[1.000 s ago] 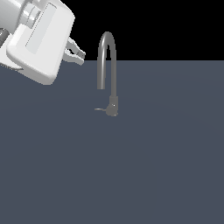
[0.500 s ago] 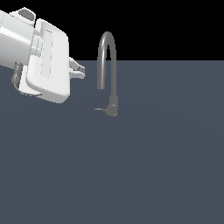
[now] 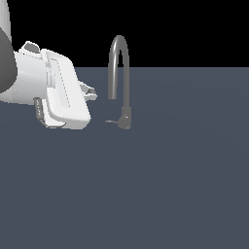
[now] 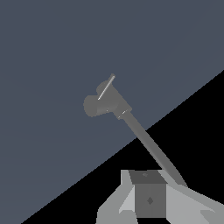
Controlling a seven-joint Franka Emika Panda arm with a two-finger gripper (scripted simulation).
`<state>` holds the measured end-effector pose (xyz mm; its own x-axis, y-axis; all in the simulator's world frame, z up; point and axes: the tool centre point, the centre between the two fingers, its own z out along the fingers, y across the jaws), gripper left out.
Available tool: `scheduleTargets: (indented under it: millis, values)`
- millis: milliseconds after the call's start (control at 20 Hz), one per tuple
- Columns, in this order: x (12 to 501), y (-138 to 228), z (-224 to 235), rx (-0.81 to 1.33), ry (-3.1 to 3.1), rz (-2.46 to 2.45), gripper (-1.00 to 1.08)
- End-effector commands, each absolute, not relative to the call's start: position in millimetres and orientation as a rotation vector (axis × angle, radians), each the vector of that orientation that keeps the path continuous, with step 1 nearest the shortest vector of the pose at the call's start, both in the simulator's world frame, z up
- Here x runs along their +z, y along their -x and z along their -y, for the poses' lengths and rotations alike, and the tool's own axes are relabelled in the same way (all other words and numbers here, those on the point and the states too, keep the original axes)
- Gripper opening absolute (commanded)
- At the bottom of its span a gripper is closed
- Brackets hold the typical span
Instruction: Turn on the faucet by rotating a designated handle.
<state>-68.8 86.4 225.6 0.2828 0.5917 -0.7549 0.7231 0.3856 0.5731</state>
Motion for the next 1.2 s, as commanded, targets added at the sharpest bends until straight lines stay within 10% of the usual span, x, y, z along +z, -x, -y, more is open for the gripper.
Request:
scheduleTargets:
  millis: [0, 1150]
  values:
    - [217, 65, -87, -0.131, -1.227, -1.412, -1.0]
    - [134, 34, -77, -0.132, -0.662, -1.53, -1.0]
